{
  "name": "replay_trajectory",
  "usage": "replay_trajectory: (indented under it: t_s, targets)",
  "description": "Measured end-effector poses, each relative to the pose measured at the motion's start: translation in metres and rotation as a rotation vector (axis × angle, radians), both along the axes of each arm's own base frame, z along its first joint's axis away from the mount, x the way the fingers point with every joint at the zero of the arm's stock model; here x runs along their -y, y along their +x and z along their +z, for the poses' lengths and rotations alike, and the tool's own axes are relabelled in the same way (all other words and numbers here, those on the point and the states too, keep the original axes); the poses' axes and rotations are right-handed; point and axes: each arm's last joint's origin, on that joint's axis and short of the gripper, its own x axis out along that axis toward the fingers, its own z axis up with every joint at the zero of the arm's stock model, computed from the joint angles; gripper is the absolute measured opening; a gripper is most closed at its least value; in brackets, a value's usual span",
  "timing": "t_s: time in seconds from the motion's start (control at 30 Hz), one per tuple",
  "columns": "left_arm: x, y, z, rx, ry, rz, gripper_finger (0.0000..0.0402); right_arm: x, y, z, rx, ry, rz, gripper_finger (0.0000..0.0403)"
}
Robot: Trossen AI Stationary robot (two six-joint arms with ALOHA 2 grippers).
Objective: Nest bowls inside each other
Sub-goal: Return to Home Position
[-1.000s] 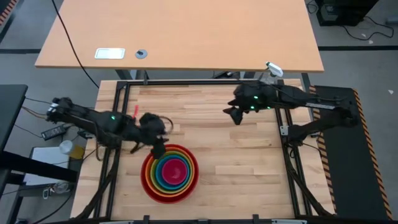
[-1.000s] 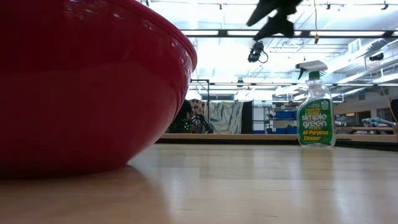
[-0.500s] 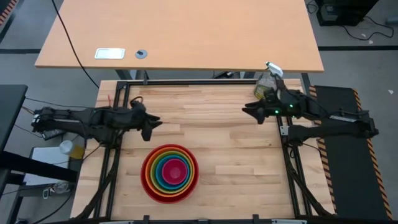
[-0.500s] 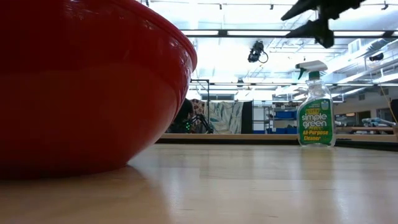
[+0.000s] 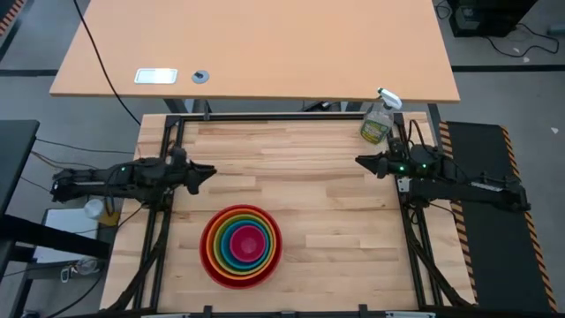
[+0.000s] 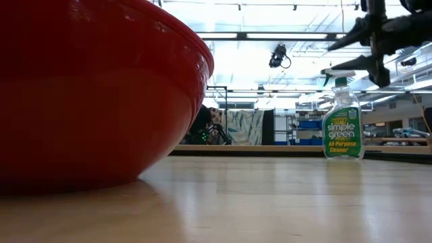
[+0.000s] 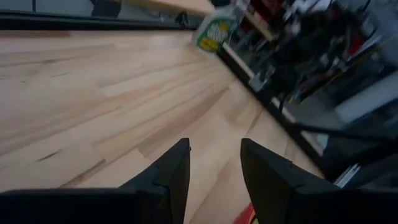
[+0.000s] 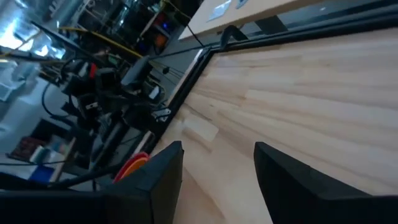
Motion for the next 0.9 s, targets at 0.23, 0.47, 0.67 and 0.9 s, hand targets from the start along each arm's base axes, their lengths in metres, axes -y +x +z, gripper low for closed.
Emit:
replay_trajectory:
  t_s: [0.23, 0.47, 0.67, 0.9]
  targets:
    - [-0.002, -0.017, -0.022, 0.111, -0.065, 0.066, 0.0144, -0.002, -0.011, -0.017, 0.051, 0.02, -0.014, 0.02]
    - [-0.002, -0.018, -0.044, 0.186, -0.135, 0.096, 0.0144, -0.004, -0.018, -0.028, 0.103, 0.042, 0.0, 0.0193]
    - [-0.002, -0.006, -0.063, 0.279, -0.179, 0.097, 0.0144, -0.006, -0.02, -0.045, 0.127, 0.087, 0.026, 0.0191]
    - [-0.003, -0.003, -0.063, 0.317, -0.177, 0.138, 0.0144, -0.007, -0.017, -0.064, 0.101, 0.141, 0.089, 0.0191]
